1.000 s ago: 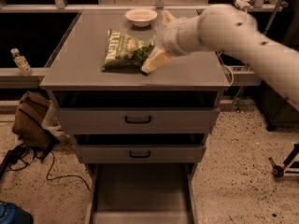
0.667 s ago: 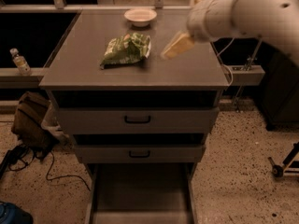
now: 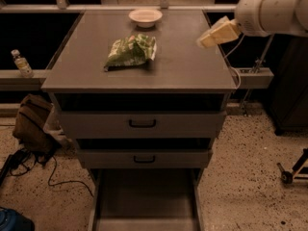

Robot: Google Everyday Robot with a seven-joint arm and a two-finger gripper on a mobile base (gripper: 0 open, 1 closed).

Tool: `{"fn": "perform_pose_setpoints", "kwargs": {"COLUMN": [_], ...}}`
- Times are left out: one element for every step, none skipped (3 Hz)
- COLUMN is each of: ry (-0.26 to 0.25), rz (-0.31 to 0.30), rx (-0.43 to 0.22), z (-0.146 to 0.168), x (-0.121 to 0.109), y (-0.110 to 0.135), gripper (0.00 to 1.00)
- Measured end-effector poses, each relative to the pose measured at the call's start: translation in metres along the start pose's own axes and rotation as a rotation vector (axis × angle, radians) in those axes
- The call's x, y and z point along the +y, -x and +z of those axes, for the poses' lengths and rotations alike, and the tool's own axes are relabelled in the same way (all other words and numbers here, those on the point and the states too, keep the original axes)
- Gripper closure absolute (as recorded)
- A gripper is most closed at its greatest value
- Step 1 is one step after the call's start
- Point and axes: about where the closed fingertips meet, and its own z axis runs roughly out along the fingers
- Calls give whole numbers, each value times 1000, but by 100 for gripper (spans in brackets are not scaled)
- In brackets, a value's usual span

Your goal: Pick green jalapeno chip bag from bottom drawer and place on counter

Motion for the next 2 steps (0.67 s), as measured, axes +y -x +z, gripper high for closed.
{"fn": "perform_pose_setpoints", "kwargs": {"ry": [-110,-207], "rz": [94,195], "rx": [19,29], "z": [-27,-47], "x": [-26,-45], "y": [-32,-70], "gripper": [0,0]}}
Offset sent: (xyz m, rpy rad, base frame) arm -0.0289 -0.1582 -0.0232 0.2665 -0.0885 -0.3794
